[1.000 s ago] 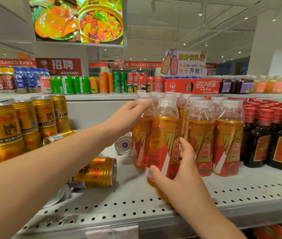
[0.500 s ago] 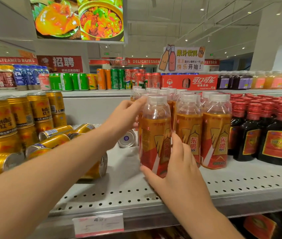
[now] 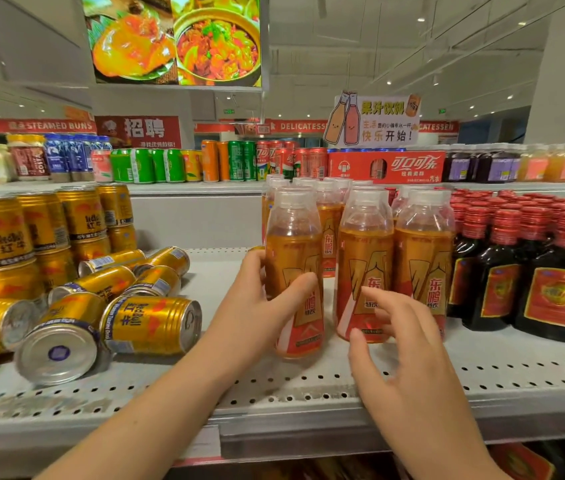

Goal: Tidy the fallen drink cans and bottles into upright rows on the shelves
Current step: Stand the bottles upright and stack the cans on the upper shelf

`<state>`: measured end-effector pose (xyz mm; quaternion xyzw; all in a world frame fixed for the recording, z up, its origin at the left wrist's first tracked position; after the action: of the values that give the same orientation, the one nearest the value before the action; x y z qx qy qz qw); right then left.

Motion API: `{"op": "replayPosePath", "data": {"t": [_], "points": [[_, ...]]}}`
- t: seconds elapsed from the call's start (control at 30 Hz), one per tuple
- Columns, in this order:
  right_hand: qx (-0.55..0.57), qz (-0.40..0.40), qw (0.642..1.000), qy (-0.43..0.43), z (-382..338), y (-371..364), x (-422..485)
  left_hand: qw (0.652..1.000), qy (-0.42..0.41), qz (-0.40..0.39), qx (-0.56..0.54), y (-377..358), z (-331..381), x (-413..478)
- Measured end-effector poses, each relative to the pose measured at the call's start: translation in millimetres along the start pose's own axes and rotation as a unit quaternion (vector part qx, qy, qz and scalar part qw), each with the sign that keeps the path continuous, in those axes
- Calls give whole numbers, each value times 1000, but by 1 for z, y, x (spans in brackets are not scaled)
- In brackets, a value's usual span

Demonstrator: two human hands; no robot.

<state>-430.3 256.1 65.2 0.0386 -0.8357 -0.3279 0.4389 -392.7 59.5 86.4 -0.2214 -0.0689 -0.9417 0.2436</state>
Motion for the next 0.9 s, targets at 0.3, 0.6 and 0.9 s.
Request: {"op": "replayPosePath", "data": {"t": [0.3,0.6,0.9], "points": [[11,40,999,-15,40,23,10,999,7,29,32,3,-4,12],[9,70,995,-66,70,39,25,999,8,37,16,0,-10,13],[21,38,994,-96,80,31,28,999,26,26,-3,-3,-14,6]]}}
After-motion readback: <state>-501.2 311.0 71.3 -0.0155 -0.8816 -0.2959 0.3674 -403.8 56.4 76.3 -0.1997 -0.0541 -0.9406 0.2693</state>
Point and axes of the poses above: each hand's wrist, its own x-axis towards the middle knuckle, its own y-axis out of the back of the hand, z = x × y, the point moved 9 cm from there along x, towards the middle knuckle, and after that the axes turned 14 degrees about -x, right-handed, at the moved point
